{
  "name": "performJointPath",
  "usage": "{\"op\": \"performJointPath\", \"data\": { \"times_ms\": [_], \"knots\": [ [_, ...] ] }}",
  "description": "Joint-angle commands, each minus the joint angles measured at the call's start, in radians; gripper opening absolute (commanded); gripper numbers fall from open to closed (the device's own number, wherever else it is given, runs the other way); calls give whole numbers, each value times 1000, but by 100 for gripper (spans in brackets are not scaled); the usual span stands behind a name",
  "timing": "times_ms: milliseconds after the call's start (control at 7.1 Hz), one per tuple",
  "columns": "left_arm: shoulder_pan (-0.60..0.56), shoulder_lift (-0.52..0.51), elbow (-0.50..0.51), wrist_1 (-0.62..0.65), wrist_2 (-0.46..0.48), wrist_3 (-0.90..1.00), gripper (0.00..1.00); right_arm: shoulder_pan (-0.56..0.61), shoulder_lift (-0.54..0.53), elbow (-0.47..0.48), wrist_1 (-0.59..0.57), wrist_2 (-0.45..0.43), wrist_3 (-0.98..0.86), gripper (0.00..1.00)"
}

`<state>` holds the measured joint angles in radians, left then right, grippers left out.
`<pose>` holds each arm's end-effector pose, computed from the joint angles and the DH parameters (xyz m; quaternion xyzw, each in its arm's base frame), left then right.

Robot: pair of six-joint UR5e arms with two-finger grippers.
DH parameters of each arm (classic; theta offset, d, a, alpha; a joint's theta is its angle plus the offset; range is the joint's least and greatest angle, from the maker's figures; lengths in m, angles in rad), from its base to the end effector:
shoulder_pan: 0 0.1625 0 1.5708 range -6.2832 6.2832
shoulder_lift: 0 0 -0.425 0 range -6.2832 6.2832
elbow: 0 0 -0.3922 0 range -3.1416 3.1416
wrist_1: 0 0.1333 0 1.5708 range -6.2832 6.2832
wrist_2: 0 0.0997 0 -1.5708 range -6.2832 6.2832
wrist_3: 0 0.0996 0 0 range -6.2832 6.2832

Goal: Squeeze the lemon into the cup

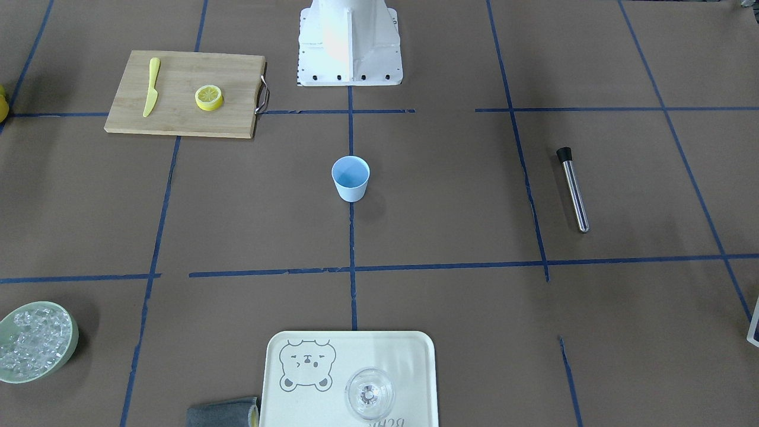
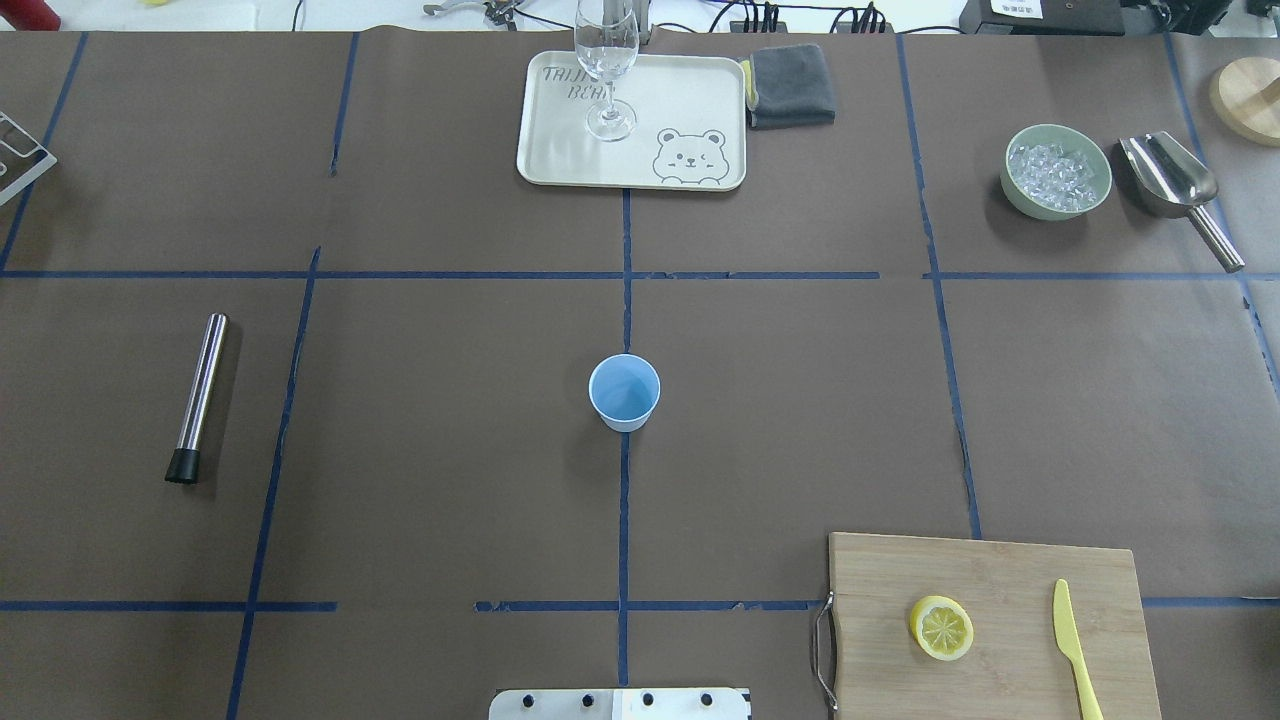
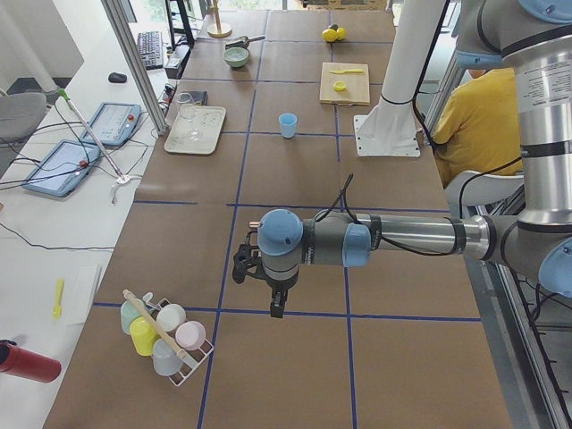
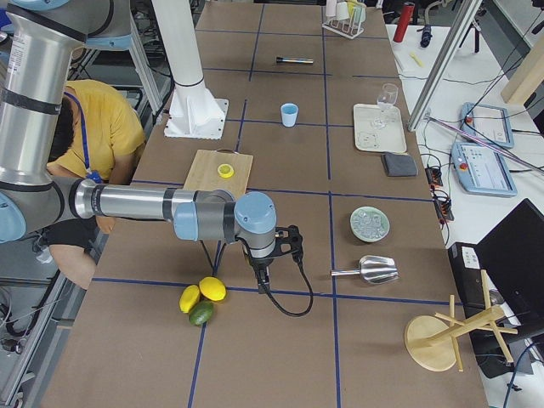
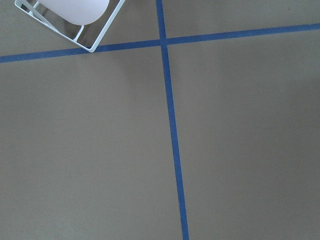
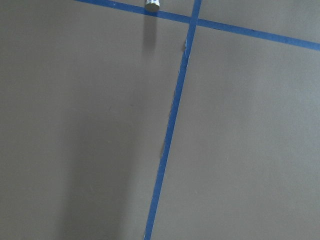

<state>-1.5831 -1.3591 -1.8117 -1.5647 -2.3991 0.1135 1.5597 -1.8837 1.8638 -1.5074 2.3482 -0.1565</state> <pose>-0.0649 -0.4032 0.6316 0.0358 0.4009 0.0509 0.9140 0.0594 -0.3647 0.6413 0.0476 -0.3764 -0.0857 0.9212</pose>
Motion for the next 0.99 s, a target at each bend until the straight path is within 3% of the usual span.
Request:
{"op": "performJointPath", "data": {
  "times_ms": [0,845],
  "knots": [
    [0,-2,-8,-2,1,2,100,-1,0,0,-1,0,0,100],
    [-3,6,-23,0,-2,2,100,-16,8,-3,29,-10,-6,100]
  ]
}}
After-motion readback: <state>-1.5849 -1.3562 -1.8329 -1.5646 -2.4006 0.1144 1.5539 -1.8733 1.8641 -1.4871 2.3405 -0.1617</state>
